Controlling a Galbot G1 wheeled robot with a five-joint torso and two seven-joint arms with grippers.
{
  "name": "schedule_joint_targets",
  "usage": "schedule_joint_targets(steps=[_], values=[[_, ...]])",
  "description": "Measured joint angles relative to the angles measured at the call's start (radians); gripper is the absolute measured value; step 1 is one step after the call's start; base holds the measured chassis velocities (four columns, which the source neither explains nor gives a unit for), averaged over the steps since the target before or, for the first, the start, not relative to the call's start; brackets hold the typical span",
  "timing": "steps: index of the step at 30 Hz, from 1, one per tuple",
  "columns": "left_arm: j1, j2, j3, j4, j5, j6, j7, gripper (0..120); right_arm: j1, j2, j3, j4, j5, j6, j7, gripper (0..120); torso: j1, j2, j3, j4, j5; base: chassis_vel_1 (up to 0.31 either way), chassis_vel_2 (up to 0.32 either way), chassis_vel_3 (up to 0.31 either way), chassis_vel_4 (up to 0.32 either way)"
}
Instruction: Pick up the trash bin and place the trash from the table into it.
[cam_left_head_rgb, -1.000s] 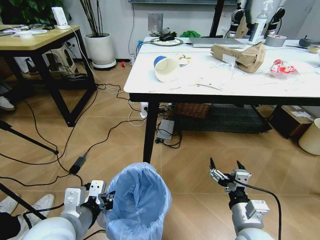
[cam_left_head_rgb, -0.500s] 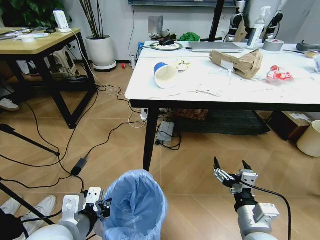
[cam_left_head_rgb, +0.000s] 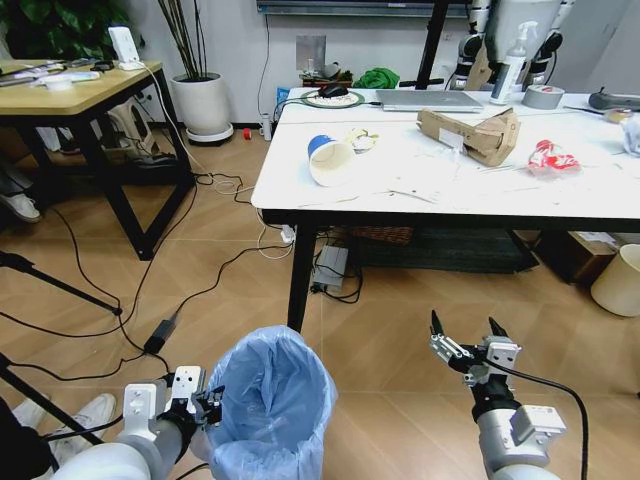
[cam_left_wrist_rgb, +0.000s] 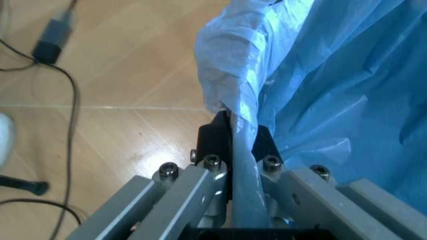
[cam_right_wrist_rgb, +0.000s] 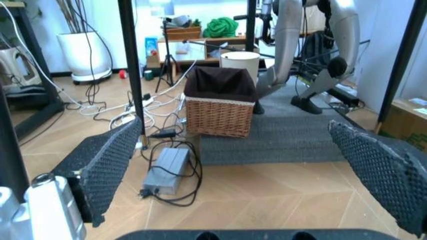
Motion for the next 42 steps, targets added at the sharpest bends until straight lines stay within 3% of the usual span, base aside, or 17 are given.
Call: schedule_joint_targets(steps=[4, 10, 42], values=[[-0.015, 0.026, -0.001, 0.000, 0.060, 0.000, 0.018, 0, 0.015, 0.007, -0.001, -0.005, -0.002, 0.000, 0.000, 100, 0.006, 0.019, 0.013, -0.0001, 0.0001, 0.000, 0.000, 0.000, 0.000], [-0.022, 0.039, 0.008, 0.000, 0.053, 0.000, 0.019, 0, 0.027, 0.011, -0.001, -0.012, -0.002, -0.001, 0.001, 100, 0.014, 0.042, 0.029, 0.0000, 0.0000, 0.000, 0.000, 0.000, 0.000], [-0.010, -0.001, 0.027, 0.000, 0.048, 0.000, 0.016, 0, 0.012, 0.000, -0.011, -0.005, -0.012, -0.006, -0.003, 100, 0.056, 0.163, 0.108, 0.0000, 0.0001, 0.000, 0.000, 0.000, 0.000]])
